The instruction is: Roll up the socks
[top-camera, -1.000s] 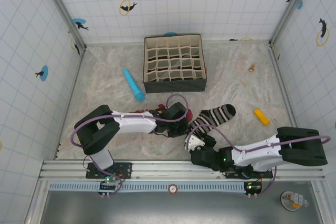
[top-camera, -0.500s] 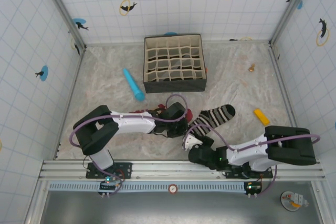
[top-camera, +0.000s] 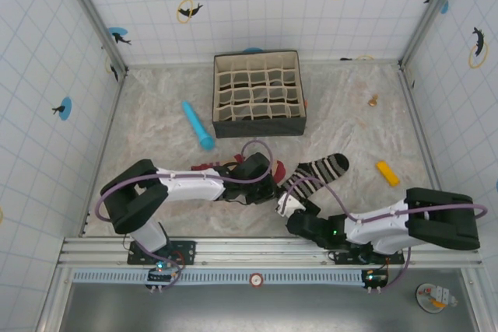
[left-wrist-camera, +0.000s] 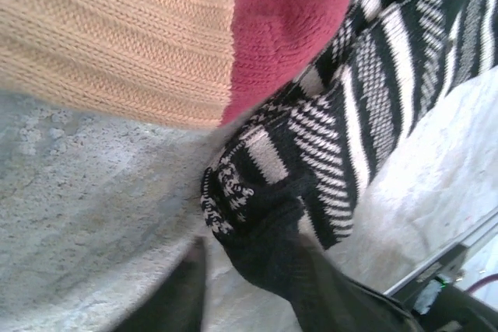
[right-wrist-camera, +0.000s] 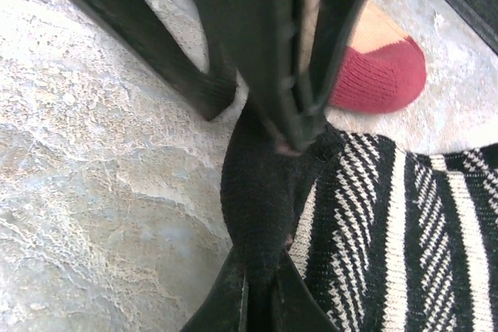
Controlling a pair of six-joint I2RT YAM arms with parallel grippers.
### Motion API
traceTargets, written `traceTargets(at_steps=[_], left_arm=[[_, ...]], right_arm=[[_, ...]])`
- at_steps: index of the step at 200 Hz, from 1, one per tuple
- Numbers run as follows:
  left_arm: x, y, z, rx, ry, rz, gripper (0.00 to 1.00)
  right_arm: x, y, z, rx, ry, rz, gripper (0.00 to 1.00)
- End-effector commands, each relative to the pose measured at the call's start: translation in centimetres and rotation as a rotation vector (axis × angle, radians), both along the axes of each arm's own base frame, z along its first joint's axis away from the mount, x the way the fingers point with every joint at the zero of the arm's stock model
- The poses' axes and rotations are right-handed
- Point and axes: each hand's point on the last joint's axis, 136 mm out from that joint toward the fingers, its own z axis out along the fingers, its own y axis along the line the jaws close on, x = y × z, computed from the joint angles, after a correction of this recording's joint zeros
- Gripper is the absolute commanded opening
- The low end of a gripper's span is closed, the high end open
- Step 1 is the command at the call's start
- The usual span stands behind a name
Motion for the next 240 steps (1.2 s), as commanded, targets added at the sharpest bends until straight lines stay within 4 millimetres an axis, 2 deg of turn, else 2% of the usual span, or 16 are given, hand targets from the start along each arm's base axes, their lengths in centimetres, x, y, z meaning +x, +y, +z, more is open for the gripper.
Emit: traceTargets(at_steps=[1, 14, 33, 87, 119, 159, 209, 240], left_arm=[[1.2, -0.4, 1.7, -0.054, -0.045, 0.041, 0.59], [1.4, -0.6, 2.4, -0.08, -0.061, 0.048, 0.68], [2.0, -0.6, 3.3, -0.094, -0.108, 0.061, 0.73], [2.4, -0.2, 3.5, -0.108, -0.157, 0.084, 0.75], [2.0, -0.1, 3.0, -0.111, -0.186, 0.115, 0.75], [1.7, -1.0, 1.9, -0.115, -0.161, 0.095, 0.69], [1.8, -2.1, 1.5, -0.13, -0.171, 0.097, 0.59], [2.1, -3.4, 1.8, -0.182, -0.183, 0.09, 0.57]], right_arm=[[-0.6, -1.1, -1.2, 0.079, 0.11, -0.032, 0.0], [-0.8, -1.3, -1.3, 0.145, 0.173, -0.047, 0.0], [-0.9, -1.8, -1.5, 0.246, 0.261, -0.078, 0.0], [-0.7, -3.3, -2.2, 0.539, 0.55, -0.217, 0.0], [-1.1, -4.6, -3.8, 0.605, 0.756, -0.358, 0.0], [-2.2, -5.7, -5.6, 0.55, 0.905, -0.483, 0.0], [-2.1, -7.6, -6.6, 0.691, 0.978, -0.678, 0.0], [-2.6, -8.0, -7.0, 0.671, 1.048, -0.742, 0.0]])
